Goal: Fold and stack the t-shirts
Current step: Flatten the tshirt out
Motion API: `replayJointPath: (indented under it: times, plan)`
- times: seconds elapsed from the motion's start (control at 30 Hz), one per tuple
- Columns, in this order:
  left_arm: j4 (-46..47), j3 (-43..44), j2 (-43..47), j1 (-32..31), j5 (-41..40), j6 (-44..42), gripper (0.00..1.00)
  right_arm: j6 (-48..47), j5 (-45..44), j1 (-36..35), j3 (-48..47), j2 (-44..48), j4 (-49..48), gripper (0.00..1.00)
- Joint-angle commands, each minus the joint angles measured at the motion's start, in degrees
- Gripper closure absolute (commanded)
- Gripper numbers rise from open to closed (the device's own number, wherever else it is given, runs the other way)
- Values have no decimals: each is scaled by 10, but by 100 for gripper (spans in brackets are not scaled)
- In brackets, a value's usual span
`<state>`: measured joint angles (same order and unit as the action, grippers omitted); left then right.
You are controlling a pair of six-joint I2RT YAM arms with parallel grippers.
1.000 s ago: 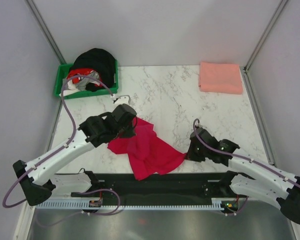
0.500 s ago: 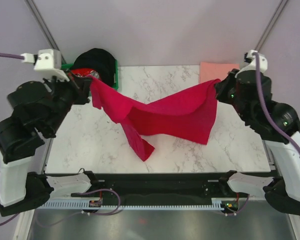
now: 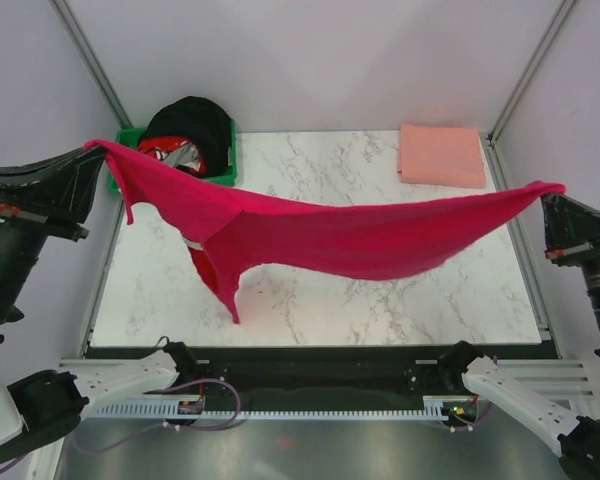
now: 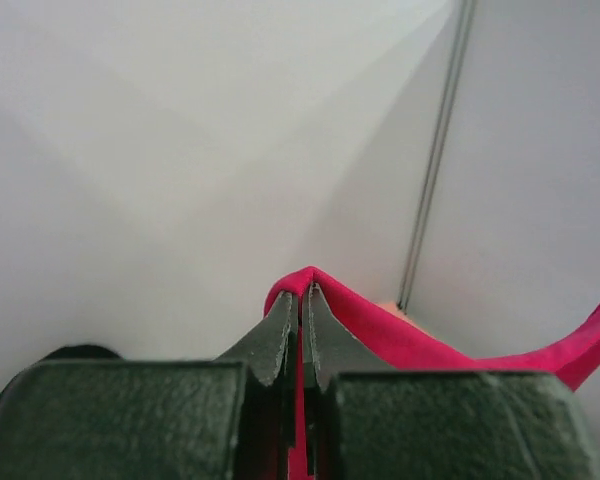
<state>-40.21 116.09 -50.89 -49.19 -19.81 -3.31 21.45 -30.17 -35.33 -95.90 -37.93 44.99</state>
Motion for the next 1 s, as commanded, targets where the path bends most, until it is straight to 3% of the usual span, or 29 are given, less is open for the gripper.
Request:
replayJointPath:
  times: [0.0,0.13,0.23,0.33,0.43,0.47,0.5,0.53,0.57,0.6,0.63,0.67,0.77,0.8,0.83,0.9,0.97]
  plan:
    - [75,34,2,2,78,-35,98,-53,13,2,-6,11,-93,100]
    - [85,71,-37,2,60,-4,98,-78,-1,1,-54,-8,-95,100]
    - [63,128,-94,1,-71,16,98,-67,-89,1,-120,-85,-25,100]
    - [-38,247,-221,0,-258,62,98,-36,-206,2,-175,-210,77,100]
    - [-96,245,-318,15,-341,84,98,-6,-319,16,-149,-352,126,100]
    - [-122,227,-365,36,-299,98,97,7,-314,38,-135,-379,130,100]
    - [-158,233,-398,68,-246,161,96,17,-231,112,-120,-410,148,100]
    - [-205,253,-435,172,-171,208,90,38,-177,148,-124,-484,169,100]
    - [-250,275,-486,227,-95,250,84,53,-140,178,-133,-526,194,100]
    - [-348,327,-583,280,102,282,77,67,-119,205,-184,-565,269,87]
    - [-392,364,-637,346,186,326,49,105,-123,206,-210,-599,299,57]
    - [-436,418,-668,350,209,331,32,107,-126,200,-213,-613,298,3]
    - [-404,355,-644,304,142,308,3,68,-90,189,-125,-531,181,2]
    - [-365,226,-604,304,151,307,0,63,-83,188,-88,-514,148,2]
    - [-257,154,-526,307,157,306,0,62,-77,189,-76,-494,143,2]
    - [-188,1,-457,311,149,309,0,67,-61,189,-29,-479,139,2]
    - [-154,-61,-397,311,137,311,0,71,-41,188,17,-449,128,2]
